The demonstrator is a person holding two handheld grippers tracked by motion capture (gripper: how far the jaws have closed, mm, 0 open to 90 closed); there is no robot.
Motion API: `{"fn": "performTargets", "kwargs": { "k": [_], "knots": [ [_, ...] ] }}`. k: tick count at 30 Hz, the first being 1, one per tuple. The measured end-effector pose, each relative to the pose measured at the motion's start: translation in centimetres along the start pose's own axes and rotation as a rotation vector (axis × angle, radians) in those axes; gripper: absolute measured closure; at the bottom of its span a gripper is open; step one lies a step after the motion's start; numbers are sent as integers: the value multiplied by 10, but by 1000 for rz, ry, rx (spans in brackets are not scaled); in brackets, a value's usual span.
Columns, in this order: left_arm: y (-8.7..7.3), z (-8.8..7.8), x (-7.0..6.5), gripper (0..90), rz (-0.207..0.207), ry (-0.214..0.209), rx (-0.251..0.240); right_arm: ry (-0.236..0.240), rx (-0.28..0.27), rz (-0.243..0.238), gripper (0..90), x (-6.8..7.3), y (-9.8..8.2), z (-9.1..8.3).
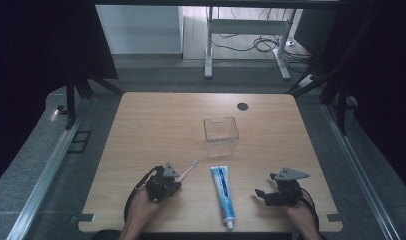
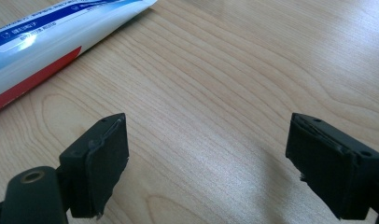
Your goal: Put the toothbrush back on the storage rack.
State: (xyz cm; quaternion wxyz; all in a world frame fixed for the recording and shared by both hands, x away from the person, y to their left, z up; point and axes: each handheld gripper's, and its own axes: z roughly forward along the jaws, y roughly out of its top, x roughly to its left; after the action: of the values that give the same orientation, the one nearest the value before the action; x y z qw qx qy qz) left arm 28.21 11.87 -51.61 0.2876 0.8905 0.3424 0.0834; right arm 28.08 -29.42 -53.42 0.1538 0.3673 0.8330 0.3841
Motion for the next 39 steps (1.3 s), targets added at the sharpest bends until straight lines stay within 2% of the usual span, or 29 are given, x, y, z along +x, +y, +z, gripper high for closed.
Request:
{"fn": "performTargets", "kwargs": {
  "k": [1, 6, 8, 13, 14, 16, 24, 29, 35, 37, 39],
  "knots": [
    [0, -1, 0, 884, -12, -3, 1, 0, 0, 0, 134, 0, 0, 0],
    [1, -5, 4, 862, -10, 0, 7, -5, 2, 0, 134, -1, 0, 0],
    [2, -6, 5, 854, -23, -4, 14, -6, 3, -1, 134, -1, 0, 0],
    [7, -8, 10, 828, -21, -4, 42, -7, 5, 2, 135, -1, -1, 1],
    [10, -9, 13, 820, -10, 3, 63, -8, 5, 3, 135, -2, -1, 1],
    [12, -10, 14, 816, -13, 4, 71, -8, 7, 6, 135, -2, -1, 1],
    [27, -9, 24, 781, -17, -28, 169, -7, 13, 8, 136, -1, -1, 1],
    [33, -7, 25, 758, -11, -27, 209, -7, 11, 11, 136, -1, -1, 1],
    [50, 3, 23, 738, 10, -32, 285, -5, 11, 10, 136, -1, -1, 1],
    [52, 4, 22, 734, 9, -28, 293, -5, 11, 10, 136, -2, -1, 1],
    [58, 9, 22, 732, 6, -21, 324, -5, 11, 10, 136, -2, -1, 1]
  ]
}}
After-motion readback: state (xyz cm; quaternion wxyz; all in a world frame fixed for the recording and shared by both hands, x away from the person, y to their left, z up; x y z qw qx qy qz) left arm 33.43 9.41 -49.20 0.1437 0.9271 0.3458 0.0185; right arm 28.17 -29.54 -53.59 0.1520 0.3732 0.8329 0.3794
